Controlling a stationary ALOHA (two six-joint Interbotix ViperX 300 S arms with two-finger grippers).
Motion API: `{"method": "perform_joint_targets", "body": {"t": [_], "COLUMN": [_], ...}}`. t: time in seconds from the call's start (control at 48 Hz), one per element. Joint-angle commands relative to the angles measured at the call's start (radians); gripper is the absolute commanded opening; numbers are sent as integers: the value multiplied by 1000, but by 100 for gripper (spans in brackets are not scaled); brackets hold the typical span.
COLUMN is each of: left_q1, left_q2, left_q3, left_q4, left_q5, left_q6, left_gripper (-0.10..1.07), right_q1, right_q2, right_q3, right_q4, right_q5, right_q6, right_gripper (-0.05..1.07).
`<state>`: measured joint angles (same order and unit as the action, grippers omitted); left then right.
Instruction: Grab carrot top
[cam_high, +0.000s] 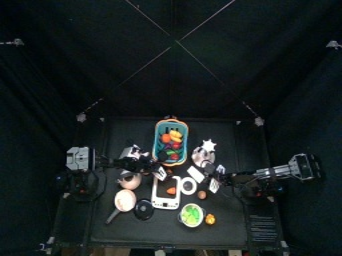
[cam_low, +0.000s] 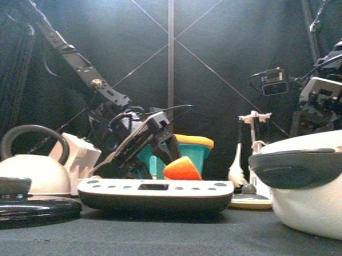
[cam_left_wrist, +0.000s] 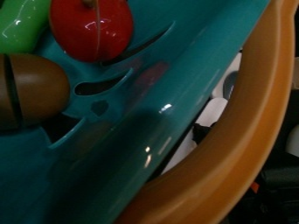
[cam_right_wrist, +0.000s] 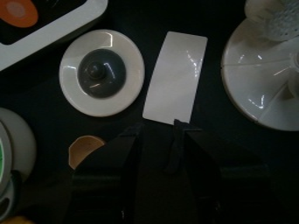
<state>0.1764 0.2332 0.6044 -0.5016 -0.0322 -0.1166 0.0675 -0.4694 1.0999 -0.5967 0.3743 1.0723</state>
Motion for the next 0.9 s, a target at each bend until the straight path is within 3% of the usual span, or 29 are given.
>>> {"method": "perform_joint_targets", "body": {"t": [0.0, 0.521, 0.875], "left_q1": [20, 25, 23], "left_q2": [-3, 8, -9], "left_q3": [-20, -21, -21], "left_q4": [0, 20, 34], "left_q5": [-6, 5, 51], "left_q6": [3, 5, 5], "left_gripper": [102, 94, 70], "right_q1": [2, -3, -3], "right_q2": [-5, -3, -2], "right_q3": [-23, -28, -37], "right_q4": [-2, -2, -2], "right_q5": [-5, -3, -3], "right_q6": [-2, 0, 0], "right_gripper": [73, 73, 73]}}
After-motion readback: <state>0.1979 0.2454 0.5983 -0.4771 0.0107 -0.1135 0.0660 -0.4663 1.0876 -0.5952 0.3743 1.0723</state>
